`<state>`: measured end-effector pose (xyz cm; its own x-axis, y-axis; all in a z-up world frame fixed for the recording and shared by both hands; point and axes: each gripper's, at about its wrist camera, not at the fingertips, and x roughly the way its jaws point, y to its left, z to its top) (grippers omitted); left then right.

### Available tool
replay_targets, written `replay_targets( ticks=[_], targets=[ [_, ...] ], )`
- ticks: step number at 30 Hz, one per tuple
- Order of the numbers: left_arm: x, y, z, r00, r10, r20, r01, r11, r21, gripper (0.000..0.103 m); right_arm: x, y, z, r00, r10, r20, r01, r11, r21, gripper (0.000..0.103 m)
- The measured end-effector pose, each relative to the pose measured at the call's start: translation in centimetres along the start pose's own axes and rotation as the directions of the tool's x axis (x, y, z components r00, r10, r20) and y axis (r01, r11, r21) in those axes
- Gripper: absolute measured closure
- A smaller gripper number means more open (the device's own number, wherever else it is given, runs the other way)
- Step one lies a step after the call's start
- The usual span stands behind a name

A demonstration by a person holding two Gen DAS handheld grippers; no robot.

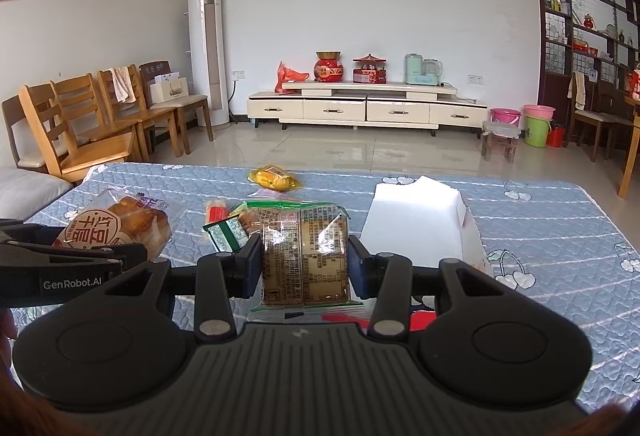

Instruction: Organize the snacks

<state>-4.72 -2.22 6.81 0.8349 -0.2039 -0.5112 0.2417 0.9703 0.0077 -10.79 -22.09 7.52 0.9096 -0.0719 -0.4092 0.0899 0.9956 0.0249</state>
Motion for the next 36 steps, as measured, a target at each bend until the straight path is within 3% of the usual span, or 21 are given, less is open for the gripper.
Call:
replay_targets(
  ticks=[21,23,25,30,33,36],
  targets=[
    [1.0,-1.3,0.3,0.999,-0.03,-0.011,0.031,0.999,0.031,0.039,-0.3,-0.4,-0.2,0.999,-0.032,-0.001,0.032,0.999,0.016,0.049],
    [1.1,-1.5,0.5,0.999,-0.035,-0.008,0.035,0.999,0.036,0.043,-0.3,-0.5,-0.1,0.999,-0.037,-0.002,0.037,0.999,0.018,0.049],
    [1.2,-1.7,0.7,0.999,-0.039,-0.004,0.039,0.999,0.038,0.061,-0.3,-0.6,-0.1,0.999,-0.042,-0.003,0.042,0.999,0.021,0.049],
    [2.5,-1.7,0.8,0.999,-0.051,-0.013,0.051,0.998,0.036,0.06,-0.2,-0.9,-0.3,0.998,-0.054,-0.015,0.055,0.998,0.028,0.049],
    [3.9,0.3,0.0,0.997,-0.05,-0.055,0.048,0.998,-0.028,0.059,-0.2,-1.0,-0.5,0.998,-0.06,-0.024,0.061,0.998,0.03,0.049],
    [4.6,2.4,-1.1,0.994,-0.071,-0.081,0.064,0.994,-0.086,0.042,-0.1,-1.4,-0.7,0.997,-0.068,-0.033,0.07,0.996,0.047,0.049]
  ],
)
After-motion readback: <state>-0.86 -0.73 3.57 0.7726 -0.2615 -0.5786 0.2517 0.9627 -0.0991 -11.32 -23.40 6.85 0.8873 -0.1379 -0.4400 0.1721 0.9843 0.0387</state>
